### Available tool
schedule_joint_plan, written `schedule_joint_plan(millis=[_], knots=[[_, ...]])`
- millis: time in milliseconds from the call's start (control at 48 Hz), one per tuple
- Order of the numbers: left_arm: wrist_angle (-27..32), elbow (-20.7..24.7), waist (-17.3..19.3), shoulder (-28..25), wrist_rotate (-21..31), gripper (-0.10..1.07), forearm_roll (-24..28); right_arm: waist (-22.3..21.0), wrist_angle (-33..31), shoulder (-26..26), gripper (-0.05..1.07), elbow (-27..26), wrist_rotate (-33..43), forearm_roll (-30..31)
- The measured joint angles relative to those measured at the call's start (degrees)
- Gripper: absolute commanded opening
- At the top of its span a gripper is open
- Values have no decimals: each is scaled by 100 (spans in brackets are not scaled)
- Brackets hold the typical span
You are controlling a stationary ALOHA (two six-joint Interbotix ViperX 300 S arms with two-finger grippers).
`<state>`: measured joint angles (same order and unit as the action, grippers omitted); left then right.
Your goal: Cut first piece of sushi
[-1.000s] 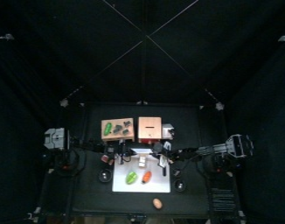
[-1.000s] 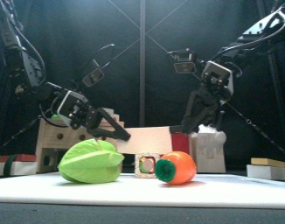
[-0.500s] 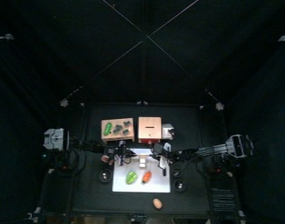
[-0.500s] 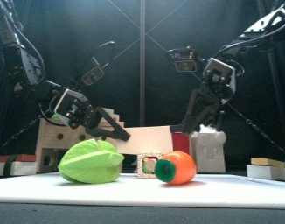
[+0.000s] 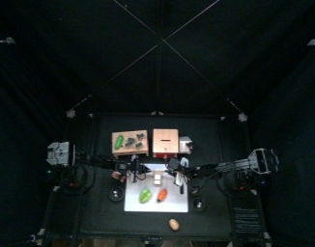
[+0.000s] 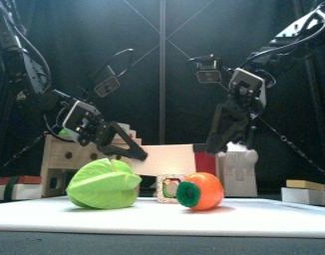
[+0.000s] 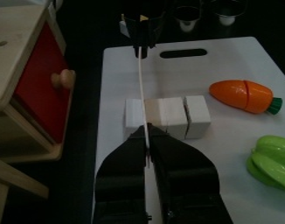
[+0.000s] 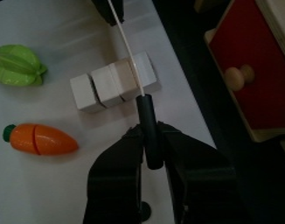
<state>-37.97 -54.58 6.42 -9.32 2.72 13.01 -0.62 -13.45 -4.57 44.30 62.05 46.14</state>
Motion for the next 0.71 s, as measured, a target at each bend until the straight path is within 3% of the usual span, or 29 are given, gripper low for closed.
schedule_joint_plan(millis=[562,708], knots=[[-9,141,-62,-378,0,37,-158,9,0,431,36,-9,9,-202],[237,193,-79,-378,-18,37,-246,0,0,431,36,-9,9,-211]])
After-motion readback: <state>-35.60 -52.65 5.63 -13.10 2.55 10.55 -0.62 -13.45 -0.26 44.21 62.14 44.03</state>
